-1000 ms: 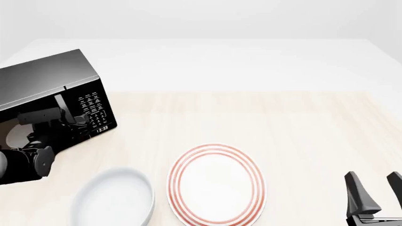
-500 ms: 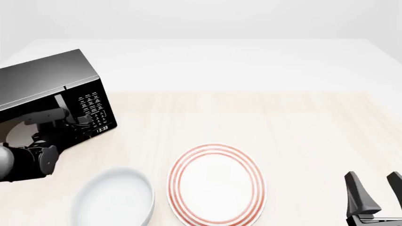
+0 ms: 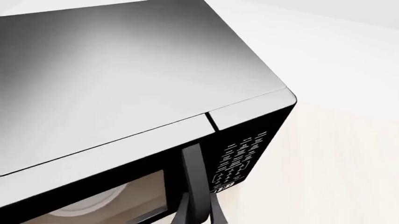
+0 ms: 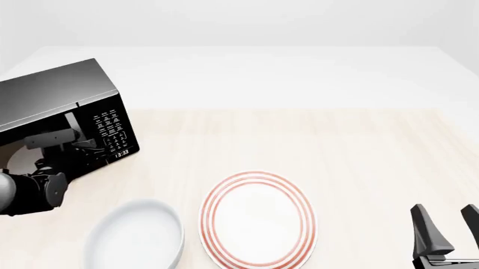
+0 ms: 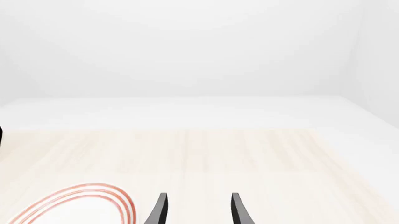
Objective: Open the microwave.
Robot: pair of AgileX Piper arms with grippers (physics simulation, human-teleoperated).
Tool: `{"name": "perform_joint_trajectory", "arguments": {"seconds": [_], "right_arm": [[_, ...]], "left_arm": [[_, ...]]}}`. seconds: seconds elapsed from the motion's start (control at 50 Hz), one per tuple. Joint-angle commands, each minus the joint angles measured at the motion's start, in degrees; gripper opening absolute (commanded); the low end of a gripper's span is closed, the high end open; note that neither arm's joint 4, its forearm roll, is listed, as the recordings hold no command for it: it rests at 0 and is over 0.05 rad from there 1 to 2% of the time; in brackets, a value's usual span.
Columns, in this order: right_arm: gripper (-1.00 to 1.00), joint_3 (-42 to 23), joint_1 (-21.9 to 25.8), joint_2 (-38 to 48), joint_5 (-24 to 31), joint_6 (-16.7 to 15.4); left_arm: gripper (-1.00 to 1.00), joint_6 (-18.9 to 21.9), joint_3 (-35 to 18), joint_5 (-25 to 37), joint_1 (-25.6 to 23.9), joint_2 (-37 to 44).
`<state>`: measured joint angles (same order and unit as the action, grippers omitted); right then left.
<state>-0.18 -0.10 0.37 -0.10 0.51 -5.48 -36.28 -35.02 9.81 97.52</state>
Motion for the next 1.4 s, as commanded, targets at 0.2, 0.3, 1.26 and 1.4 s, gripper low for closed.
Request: {"name": "perform_joint_trajectory", "arguments": {"seconds": [0.2,0.3,1.26,1.4], "right_arm": [[1.0,0.0,0.0,0.0,0.0,0.0],[1.0,0.0,0.0,0.0,0.0,0.0],[1.0,0.0,0.0,0.0,0.0,0.0],[1.0,0.0,0.0,0.0,0.0,0.0]], "left_arm": [[-1.0,-0.5,0.5,-1.1,0.2,0.9],[-1.0,-0.7,1.0,-1.7,0.4,0.8],[-1.0,-0.5,4.1,-1.5,-2.1,-4.9],[-1.0,-0.5,5.0,-2.3,-2.5,-5.3]]}}
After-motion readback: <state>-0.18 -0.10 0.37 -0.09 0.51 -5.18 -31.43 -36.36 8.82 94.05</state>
